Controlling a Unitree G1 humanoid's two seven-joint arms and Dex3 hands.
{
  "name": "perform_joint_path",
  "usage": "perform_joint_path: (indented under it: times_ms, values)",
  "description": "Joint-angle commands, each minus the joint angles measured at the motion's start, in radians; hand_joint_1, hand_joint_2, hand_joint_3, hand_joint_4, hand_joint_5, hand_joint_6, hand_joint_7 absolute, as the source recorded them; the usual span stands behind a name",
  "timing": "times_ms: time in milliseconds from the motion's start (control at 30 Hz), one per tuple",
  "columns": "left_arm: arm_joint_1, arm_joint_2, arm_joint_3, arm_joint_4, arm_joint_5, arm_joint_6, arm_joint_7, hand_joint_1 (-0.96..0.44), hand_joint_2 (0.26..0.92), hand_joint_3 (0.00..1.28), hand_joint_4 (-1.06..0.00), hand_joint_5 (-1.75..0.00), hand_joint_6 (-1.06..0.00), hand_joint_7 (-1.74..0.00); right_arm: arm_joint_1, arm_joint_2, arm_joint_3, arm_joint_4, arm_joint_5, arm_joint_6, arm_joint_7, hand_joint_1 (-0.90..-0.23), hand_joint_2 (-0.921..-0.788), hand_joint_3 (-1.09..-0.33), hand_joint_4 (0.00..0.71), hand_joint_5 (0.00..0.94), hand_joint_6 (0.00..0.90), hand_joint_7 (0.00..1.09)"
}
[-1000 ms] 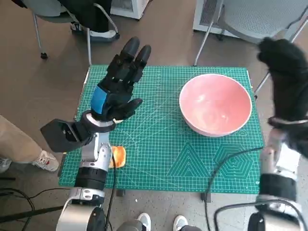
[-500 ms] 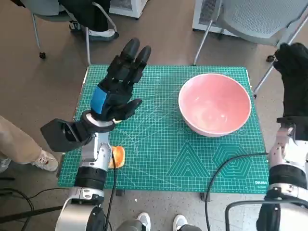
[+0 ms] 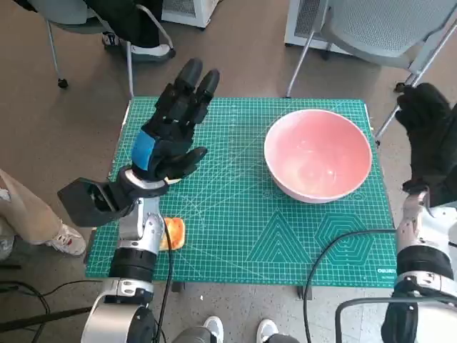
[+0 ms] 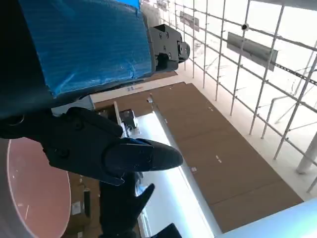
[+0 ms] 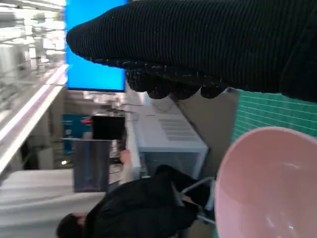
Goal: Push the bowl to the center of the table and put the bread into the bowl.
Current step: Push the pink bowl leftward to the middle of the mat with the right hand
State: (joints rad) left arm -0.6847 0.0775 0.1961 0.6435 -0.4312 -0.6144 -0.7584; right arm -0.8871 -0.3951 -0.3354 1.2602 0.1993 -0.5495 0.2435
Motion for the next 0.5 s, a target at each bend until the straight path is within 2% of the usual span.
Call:
perform_joint_path:
  times_ms: [33, 500]
  values:
    - [0.014, 0.01, 0.005, -0.006, 0.001, -0.01, -0.004, -0.56, 0.921, 0.29, -0.02, -0.01, -0.14, -0.03, 0.012, 0.008, 0.0, 0.031, -0.015, 0.049, -0.009, -0.6, -0.921, -0.891, 0.178, 0.002, 0.169, 0.21]
    - [0.021, 0.021, 0.014, -0.01, 0.006, -0.009, 0.005, -0.56, 0.921, 0.29, -0.02, 0.0, -0.14, -0.03, 0.017, 0.028, -0.002, 0.05, -0.029, 0.141, -0.013, -0.634, -0.921, -0.83, 0.177, 0.001, 0.182, 0.18]
